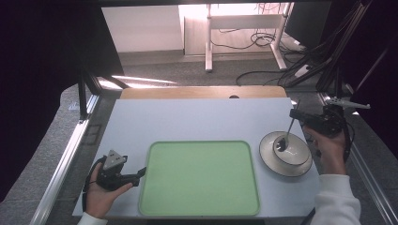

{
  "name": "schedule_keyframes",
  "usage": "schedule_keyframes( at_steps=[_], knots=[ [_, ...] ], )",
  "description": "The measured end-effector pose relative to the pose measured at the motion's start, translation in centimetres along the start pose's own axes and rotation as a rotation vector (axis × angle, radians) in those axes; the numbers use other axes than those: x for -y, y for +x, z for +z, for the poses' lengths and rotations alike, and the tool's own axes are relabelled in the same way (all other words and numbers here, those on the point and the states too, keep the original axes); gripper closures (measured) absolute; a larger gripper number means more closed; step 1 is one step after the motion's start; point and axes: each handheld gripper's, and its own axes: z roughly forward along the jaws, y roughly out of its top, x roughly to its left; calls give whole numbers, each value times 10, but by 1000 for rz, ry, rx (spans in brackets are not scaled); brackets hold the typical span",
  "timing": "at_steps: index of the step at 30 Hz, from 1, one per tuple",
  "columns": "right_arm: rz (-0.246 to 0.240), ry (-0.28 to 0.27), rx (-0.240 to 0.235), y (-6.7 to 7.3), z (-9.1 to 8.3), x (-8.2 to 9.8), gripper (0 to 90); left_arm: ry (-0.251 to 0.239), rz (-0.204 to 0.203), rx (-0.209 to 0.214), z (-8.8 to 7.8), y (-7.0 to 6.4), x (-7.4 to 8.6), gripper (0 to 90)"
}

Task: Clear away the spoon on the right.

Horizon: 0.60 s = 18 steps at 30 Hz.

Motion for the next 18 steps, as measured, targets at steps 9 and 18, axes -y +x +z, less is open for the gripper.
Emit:
schedule_keyframes(
  at_steps=[9,18],
  knots=[
    [-5,5,-50,10,5,-2,892,0,0,-3,-1,0,0,166],
    [-17,33,-98,23,12,-5,892,0,1,-3,-1,0,0,166]
  ],
)
